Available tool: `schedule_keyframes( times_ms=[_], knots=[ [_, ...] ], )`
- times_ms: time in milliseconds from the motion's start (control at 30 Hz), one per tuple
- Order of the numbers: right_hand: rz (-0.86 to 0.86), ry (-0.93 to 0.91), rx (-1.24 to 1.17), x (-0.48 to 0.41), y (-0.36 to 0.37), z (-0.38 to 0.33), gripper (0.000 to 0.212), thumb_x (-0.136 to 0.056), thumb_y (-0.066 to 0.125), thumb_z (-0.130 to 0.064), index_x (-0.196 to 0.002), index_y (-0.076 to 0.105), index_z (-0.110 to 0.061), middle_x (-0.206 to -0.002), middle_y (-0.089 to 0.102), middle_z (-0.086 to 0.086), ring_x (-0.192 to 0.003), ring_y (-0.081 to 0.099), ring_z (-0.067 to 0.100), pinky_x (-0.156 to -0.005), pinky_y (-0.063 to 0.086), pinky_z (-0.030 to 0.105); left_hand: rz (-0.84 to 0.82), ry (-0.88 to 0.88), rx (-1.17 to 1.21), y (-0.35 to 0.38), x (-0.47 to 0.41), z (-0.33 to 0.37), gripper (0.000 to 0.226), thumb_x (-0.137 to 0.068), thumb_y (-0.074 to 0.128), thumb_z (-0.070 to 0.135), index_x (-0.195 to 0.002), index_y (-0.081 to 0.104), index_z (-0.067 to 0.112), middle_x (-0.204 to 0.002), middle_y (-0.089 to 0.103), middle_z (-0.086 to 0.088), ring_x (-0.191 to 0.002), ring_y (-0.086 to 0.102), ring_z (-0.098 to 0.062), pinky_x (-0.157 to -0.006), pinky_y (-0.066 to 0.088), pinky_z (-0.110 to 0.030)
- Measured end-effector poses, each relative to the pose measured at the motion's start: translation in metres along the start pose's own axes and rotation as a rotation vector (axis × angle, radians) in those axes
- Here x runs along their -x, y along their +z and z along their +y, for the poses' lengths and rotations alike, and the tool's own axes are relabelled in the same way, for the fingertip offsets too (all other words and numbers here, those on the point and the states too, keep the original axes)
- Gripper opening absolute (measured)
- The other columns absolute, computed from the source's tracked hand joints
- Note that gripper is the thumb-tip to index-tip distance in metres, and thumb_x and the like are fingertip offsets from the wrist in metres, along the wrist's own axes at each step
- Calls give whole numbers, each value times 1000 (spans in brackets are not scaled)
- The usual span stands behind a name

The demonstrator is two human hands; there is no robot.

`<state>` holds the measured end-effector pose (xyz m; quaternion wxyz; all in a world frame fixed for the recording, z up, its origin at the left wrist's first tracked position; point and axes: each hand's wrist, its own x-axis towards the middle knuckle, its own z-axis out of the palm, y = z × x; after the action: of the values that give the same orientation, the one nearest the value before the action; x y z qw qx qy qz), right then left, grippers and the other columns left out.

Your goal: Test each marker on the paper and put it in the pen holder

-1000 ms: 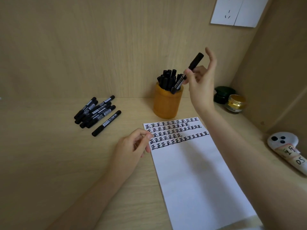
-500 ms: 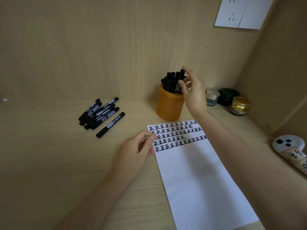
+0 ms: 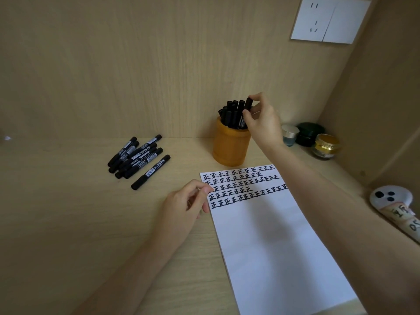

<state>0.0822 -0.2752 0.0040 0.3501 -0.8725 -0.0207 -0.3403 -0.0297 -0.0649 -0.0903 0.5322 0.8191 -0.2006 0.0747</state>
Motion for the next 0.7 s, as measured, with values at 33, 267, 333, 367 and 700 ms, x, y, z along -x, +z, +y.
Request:
schedule_keyframes(
  times_ms=[33, 267, 333, 367, 700],
  knots=[
    [-3, 20, -8, -2, -1, 2, 30, -94, 57, -15, -124, 51, -13, -87, 61, 0, -80, 62, 17, -71, 54, 37, 1, 1, 1, 0, 0, 0, 15, -93, 48, 30, -92, 63, 26, -65, 64, 6, -51, 54, -6, -53, 47, -27],
    [-149, -30, -55, -6, -2, -1, 29, -94, 58, -14, -123, 50, -15, -90, 62, 4, -77, 60, 14, -61, 47, 20, -1, 12, 12, 2, -1, -1, 16, -93, 48, 30, -92, 63, 26, -64, 64, 5, -52, 54, -7, -53, 47, -26],
    [-110, 19, -77, -7, -3, 3, 29, -94, 59, -14, -121, 50, -16, -92, 64, 8, -79, 64, 17, -65, 53, 30, 4, 13, 17, 2, 0, 0, 16, -93, 48, 30, -92, 63, 26, -64, 64, 5, -51, 54, -7, -52, 46, -24],
    [-109, 36, -86, -7, -4, 5, 28, -93, 59, -15, -120, 50, -16, -93, 65, 9, -81, 65, 18, -69, 56, 34, 7, 17, 15, 1, 1, 0, 16, -93, 48, 29, -92, 63, 27, -64, 64, 6, -51, 54, -7, -52, 46, -23],
    [-135, -21, -115, -1, -4, 6, 30, -95, 56, -15, -124, 49, -19, -96, 63, 6, -82, 66, 22, -75, 56, 39, 154, -41, -16, 4, -31, 24, 19, -92, 56, 18, -110, 60, 24, -101, 65, 14, -94, 61, -4, -78, 49, -14]
  ],
)
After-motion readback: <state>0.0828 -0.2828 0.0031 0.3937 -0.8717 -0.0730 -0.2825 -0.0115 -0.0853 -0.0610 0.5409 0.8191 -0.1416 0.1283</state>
